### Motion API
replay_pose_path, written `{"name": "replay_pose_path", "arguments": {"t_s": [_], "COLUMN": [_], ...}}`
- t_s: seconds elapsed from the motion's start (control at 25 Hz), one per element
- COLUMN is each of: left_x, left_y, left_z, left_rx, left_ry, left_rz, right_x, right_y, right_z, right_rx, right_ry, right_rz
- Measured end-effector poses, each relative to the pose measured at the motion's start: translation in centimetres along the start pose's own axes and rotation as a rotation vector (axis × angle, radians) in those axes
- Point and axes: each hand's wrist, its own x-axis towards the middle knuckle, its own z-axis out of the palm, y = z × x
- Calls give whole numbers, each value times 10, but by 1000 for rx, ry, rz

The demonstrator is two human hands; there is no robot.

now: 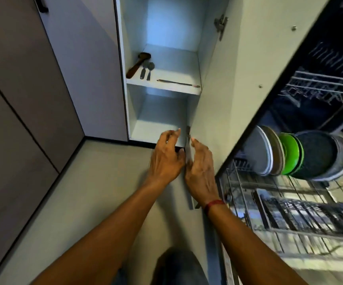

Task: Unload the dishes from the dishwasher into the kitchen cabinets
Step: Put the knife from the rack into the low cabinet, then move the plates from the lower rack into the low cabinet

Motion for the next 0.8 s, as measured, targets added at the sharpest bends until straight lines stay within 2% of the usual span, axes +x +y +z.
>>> {"name": "replay_pose_path", "arguments": {"t_s": [0.12,0.4,0.48,0.68,0.8], "left_x": [-40,-53,-53,-46,-29], "left_y": [32,108,116,137,159], "left_z": [3,27,36,75,99], "left_rx": [-25,-222,-231,-293,-272], "left_ry": [-65,-32,-81,-271,-330], "left_rz": [93,235,214,-9,-43], "right_x": [-48,-91,-96,-101,-89], "right_y": [-3,35,49,84,109], "right_z": [-33,-93,-105,-138,-153], "right_rx": [30,9,-16,-26,-44], "right_ry": [-14,47,40,90,68], "right_rz": [26,157,216,299,315]}}
